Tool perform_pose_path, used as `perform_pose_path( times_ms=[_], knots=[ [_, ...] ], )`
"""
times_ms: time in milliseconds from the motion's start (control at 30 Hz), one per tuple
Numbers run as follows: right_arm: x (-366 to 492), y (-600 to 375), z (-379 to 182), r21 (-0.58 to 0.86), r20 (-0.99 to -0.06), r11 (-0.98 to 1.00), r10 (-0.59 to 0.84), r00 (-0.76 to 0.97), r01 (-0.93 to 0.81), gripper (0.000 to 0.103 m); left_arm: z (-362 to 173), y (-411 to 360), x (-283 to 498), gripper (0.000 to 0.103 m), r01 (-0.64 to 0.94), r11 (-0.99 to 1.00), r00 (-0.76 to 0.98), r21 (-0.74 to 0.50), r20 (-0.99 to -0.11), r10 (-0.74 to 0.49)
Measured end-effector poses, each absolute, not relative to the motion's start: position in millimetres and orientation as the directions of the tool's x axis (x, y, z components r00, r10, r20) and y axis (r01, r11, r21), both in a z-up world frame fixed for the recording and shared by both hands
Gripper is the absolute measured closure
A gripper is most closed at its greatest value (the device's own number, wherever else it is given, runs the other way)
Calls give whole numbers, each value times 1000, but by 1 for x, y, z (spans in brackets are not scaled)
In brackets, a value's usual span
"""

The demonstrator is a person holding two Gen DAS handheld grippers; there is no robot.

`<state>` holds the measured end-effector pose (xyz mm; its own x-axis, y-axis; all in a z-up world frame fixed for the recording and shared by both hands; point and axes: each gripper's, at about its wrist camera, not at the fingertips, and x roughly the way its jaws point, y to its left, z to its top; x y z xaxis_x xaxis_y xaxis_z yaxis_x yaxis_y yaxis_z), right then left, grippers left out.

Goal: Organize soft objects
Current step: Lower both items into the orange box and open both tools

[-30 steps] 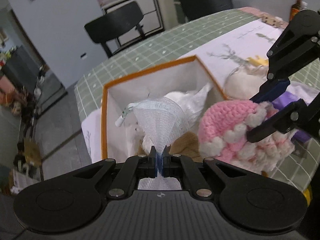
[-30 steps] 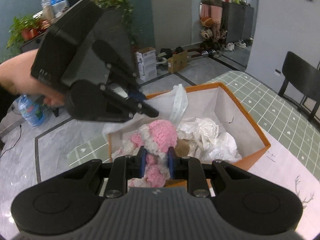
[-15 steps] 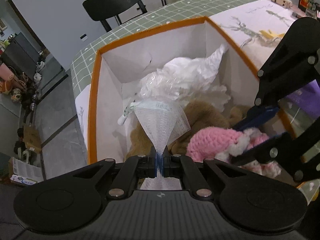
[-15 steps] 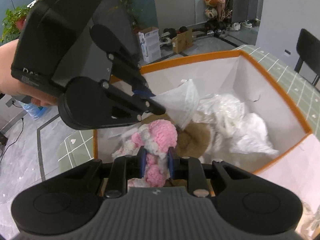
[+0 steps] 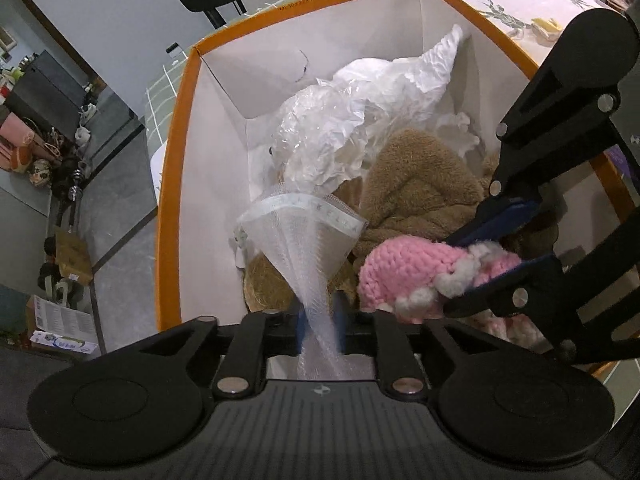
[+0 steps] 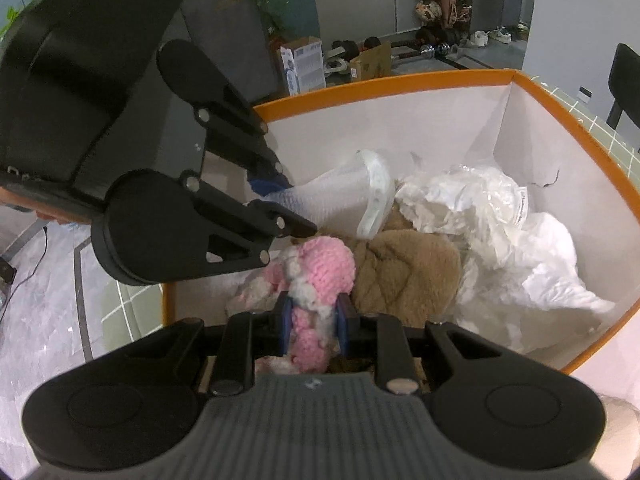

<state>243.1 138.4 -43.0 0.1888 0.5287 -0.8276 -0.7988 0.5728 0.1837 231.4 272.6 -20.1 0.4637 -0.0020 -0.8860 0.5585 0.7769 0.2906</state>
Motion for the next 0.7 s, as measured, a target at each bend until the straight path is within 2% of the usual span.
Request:
perform_pose_path(
  times_ms=[33,100,200,433,700],
  knots=[
    [242,139,-42,179,-830,570,525,189,-802,78,-18,273,230,63,552,781,472,293,-882,-3],
    [241,138,-38,178,-827,568,529,191,-804,71,-12,274,226,55,540,784,491,306,-871,2],
    [235,135,-32,174,-816,563,542,202,-808,69,-3,276,221,49,538,784,507,311,-862,-6],
    [214,117,-8,114,-791,549,555,258,-828,68,15,281,204,46,525,787,544,324,-839,-17],
    [187,82,22,105,-760,512,594,263,-853,68,32,269,167,46,549,780,587,299,-803,-105]
  ],
)
